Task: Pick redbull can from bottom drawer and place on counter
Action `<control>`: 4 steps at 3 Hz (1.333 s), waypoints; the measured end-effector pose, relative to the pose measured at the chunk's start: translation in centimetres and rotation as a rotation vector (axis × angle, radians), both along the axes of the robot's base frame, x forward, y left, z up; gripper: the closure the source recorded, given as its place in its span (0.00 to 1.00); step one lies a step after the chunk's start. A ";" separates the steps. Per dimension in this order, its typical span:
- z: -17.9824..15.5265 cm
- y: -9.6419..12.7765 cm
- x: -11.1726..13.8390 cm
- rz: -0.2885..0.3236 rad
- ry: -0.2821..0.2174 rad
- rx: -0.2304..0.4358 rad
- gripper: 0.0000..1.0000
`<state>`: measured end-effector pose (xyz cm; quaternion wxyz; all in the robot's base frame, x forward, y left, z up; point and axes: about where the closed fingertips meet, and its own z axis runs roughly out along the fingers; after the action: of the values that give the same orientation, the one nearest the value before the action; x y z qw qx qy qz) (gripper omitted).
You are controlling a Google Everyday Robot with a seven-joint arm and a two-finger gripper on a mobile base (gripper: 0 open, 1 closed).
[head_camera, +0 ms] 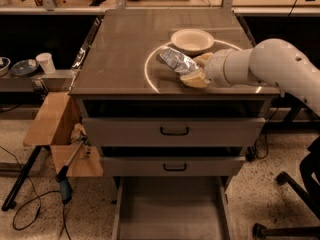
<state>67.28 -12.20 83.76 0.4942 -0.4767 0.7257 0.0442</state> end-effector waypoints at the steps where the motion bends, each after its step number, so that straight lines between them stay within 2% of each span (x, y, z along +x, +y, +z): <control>1: 0.2 0.0 0.0 0.000 0.000 0.000 1.00; 2: 0.0 -0.2 0.7 -0.012 0.006 -0.009 1.00; 3: 0.0 -0.2 0.7 -0.012 0.006 -0.009 0.84; 4: 0.0 -0.2 0.7 -0.012 0.006 -0.009 0.61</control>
Offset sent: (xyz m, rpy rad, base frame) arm 0.0639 -0.0287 -0.0682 -0.1182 0.1265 -0.1493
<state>68.02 -12.36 83.77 0.4901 -0.4745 0.7302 0.0393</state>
